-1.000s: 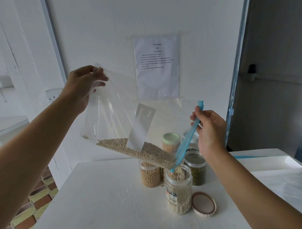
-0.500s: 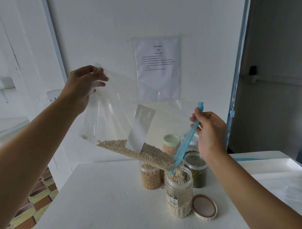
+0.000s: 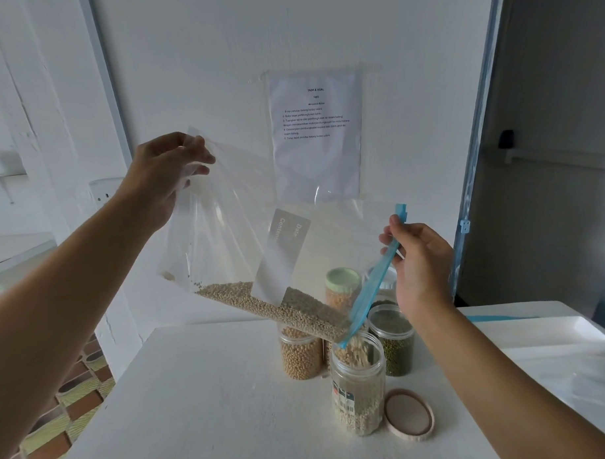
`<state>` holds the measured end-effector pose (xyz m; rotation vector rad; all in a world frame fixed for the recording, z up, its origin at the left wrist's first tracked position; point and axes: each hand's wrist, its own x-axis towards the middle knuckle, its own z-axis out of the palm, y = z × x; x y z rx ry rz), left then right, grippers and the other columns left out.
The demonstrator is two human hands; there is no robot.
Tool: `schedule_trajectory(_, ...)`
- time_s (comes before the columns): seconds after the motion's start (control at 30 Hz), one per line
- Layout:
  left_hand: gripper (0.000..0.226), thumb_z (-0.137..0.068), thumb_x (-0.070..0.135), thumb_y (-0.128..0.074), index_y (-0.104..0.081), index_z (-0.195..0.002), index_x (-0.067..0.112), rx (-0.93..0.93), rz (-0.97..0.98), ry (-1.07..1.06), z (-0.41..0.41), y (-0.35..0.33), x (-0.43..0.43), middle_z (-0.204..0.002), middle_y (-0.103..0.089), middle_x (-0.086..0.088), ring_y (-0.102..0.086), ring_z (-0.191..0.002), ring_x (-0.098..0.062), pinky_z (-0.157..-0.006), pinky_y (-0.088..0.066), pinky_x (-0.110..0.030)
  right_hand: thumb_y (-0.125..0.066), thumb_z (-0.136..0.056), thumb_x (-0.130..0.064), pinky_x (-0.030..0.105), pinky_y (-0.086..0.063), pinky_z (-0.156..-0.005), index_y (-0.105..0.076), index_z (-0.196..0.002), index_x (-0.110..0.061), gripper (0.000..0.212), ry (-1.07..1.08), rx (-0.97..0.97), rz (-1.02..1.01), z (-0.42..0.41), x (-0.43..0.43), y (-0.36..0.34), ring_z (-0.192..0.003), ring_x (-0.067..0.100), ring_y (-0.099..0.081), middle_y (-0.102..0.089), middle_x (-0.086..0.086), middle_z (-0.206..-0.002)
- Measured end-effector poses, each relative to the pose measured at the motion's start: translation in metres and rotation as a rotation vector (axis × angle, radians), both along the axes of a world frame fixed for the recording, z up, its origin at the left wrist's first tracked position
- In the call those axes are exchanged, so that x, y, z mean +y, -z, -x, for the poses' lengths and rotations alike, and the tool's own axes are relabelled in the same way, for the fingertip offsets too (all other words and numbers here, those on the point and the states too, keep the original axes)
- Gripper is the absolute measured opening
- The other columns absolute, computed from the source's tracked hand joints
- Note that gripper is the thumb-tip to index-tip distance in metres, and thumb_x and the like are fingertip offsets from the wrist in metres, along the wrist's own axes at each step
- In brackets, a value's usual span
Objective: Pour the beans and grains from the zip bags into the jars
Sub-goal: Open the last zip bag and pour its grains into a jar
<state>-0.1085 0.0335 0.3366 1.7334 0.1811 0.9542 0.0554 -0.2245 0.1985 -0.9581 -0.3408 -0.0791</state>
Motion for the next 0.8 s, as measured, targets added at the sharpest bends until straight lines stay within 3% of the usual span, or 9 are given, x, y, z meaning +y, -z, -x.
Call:
schedule_trajectory(0.5, 0.017, -0.098, 0.02, -0.067, -0.068, -0.082, 0.012, -0.004, 0.005, 0.009, -0.0043, -0.0023, -0.0031, -0.103, -0.069, 0.005, -0.063, -0.106, -0.022, -0.119, -0.035, -0.054, -0.074, -0.091, -0.021, 0.03, -0.055, -0.075, -0.071, -0.085, -0.01, 0.013, -0.003, 0.0, -0.003, -0.0059, -0.0009, 0.0026, -0.079, 0.014, -0.071, -0.073, 0.001, -0.08)
schedule_trajectory(0.8, 0.017, -0.097, 0.02, -0.069, -0.068, -0.081, 0.012, -0.008, 0.01, 0.015, -0.008, -0.0006, -0.0046, -0.091, -0.07, 0.008, -0.063, -0.1, -0.021, -0.119, -0.033, -0.057, -0.075, -0.091, -0.018, 0.032, -0.052, -0.077, -0.071, -0.08, -0.014, 0.013, -0.002, 0.005, -0.018, -0.0077, -0.0054, 0.0041, -0.078, 0.014, -0.07, -0.073, 0.0, -0.078)
